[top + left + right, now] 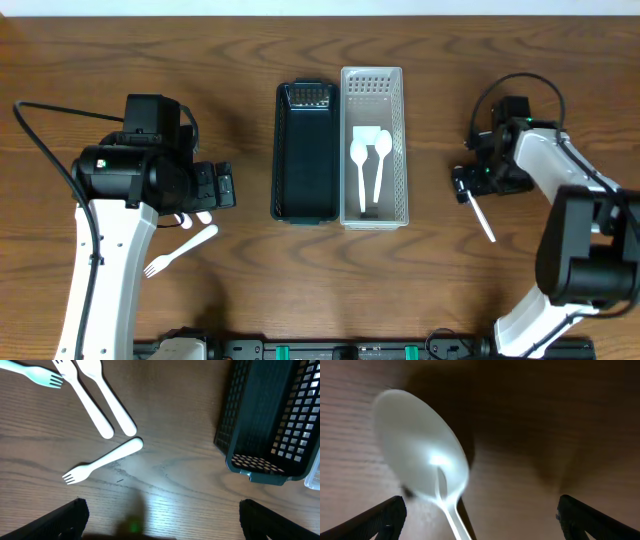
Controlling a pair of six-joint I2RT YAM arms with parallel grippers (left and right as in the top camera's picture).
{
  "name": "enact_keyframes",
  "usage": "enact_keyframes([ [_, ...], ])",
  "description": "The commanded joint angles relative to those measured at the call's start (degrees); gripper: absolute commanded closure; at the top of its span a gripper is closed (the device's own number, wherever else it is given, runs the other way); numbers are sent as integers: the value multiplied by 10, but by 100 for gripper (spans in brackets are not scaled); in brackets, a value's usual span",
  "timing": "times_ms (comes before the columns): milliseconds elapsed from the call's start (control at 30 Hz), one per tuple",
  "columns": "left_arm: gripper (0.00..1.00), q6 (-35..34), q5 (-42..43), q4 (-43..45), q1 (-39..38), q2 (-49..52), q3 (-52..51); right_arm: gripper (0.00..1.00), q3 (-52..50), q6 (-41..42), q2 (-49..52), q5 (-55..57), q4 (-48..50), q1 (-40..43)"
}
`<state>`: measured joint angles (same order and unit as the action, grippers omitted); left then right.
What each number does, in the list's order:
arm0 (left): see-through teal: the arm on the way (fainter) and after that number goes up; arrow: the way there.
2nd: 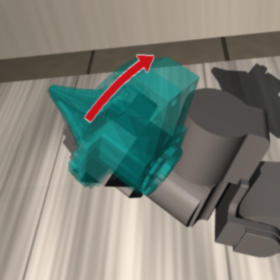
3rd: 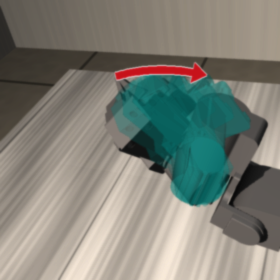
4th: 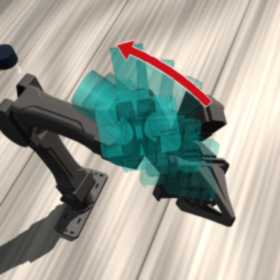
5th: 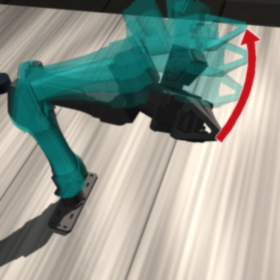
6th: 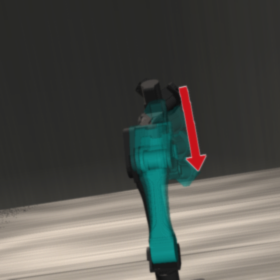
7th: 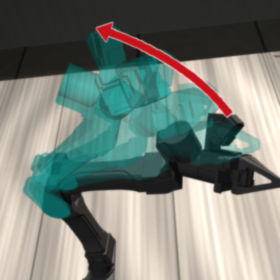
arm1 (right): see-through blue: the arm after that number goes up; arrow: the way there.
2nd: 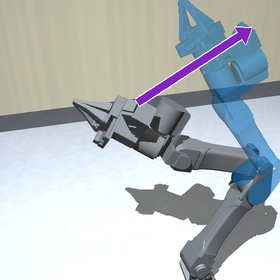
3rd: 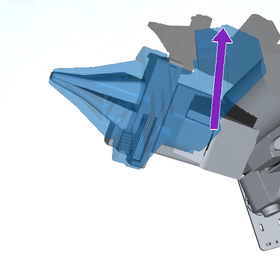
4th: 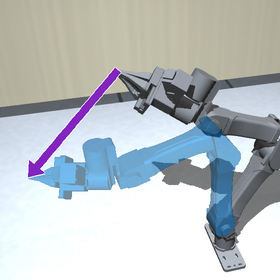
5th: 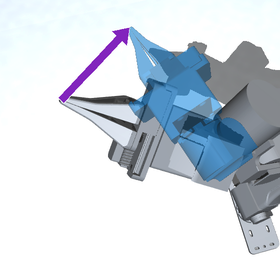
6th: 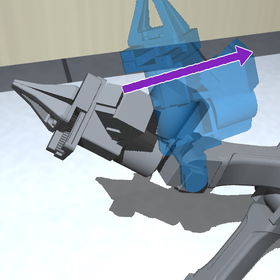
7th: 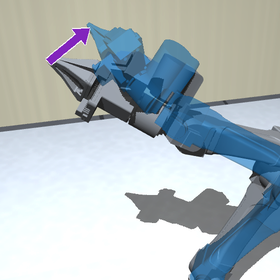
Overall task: Pack container
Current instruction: 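Move the right gripper to a spoon and grasp it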
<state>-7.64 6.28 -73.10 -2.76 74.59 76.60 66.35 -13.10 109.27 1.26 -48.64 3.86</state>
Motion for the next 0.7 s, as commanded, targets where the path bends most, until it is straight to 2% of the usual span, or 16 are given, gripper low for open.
enact_keyframes([
  [0,2,5,6,-1,2,-1,9,1,7,-13,24,-15,5,-11],
  [167,2,5,6,-2,2,-1,9,1,7,-10,40,-15,25,-21],
  [267,2,5,5,-1,2,-1,9,11,7,0,45,-15,28,-24],
  [400,2,5,6,-2,2,-1,9,29,7,31,45,-15,25,-24],
  [567,2,5,6,-2,2,-1,9,63,7,45,45,-15,14,-24],
  [667,2,5,6,-2,2,-1,9,77,7,45,45,-15,9,-24],
])
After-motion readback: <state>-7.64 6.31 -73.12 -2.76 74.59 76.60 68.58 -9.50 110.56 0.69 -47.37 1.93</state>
